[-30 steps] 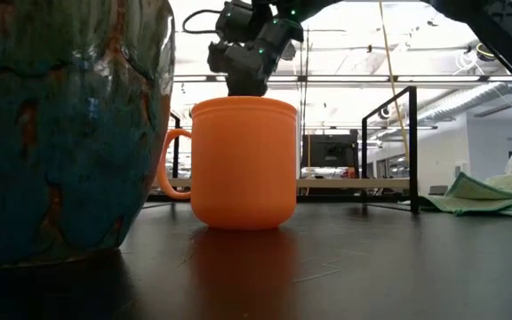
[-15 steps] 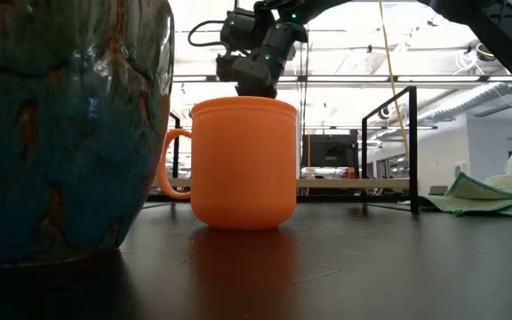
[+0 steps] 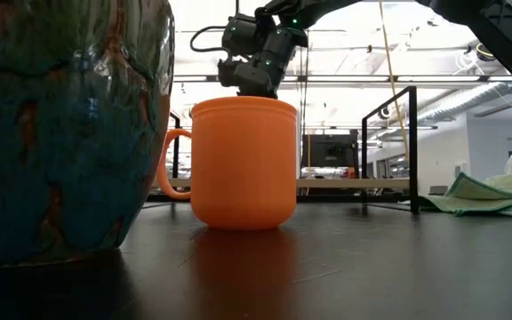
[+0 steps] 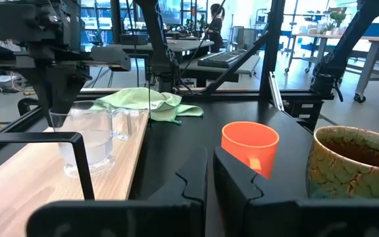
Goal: Stack small to large cups/mugs on shelf
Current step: Put the transparent mug on the shelf
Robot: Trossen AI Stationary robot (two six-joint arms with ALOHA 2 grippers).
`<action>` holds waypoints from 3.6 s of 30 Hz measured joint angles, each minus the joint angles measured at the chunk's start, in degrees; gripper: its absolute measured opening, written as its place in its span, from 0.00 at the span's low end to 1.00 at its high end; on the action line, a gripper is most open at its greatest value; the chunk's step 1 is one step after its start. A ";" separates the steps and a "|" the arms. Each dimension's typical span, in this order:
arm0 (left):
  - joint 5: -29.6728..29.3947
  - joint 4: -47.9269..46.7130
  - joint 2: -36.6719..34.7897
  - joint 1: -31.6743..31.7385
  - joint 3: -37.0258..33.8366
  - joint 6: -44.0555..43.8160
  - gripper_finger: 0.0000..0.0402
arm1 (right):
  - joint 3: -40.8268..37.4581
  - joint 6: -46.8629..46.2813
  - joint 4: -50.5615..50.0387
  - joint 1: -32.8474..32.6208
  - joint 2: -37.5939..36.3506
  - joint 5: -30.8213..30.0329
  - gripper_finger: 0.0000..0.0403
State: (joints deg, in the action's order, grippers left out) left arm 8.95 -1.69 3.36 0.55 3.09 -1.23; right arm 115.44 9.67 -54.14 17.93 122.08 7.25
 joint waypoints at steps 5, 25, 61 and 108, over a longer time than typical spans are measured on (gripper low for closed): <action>0.00 -0.29 0.00 0.00 0.00 -0.13 0.06 | -0.42 0.20 -0.83 0.00 -0.02 0.02 0.00; 0.00 -0.33 0.00 0.00 0.00 -0.53 0.06 | -4.03 0.86 3.33 -0.66 -0.14 0.30 0.05; 0.00 2.61 0.00 -0.01 -0.02 -2.05 0.06 | -1.49 -2.97 -1.24 -1.53 -10.81 0.32 0.23; -0.93 -4.78 2.27 -0.01 11.72 -0.58 0.00 | -87.46 -15.40 65.73 -28.78 -80.14 -11.57 0.00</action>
State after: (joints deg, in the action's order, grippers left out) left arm 8.02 -6.47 5.63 0.54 14.81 -1.82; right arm 27.97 -5.73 11.59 -10.85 41.94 -4.32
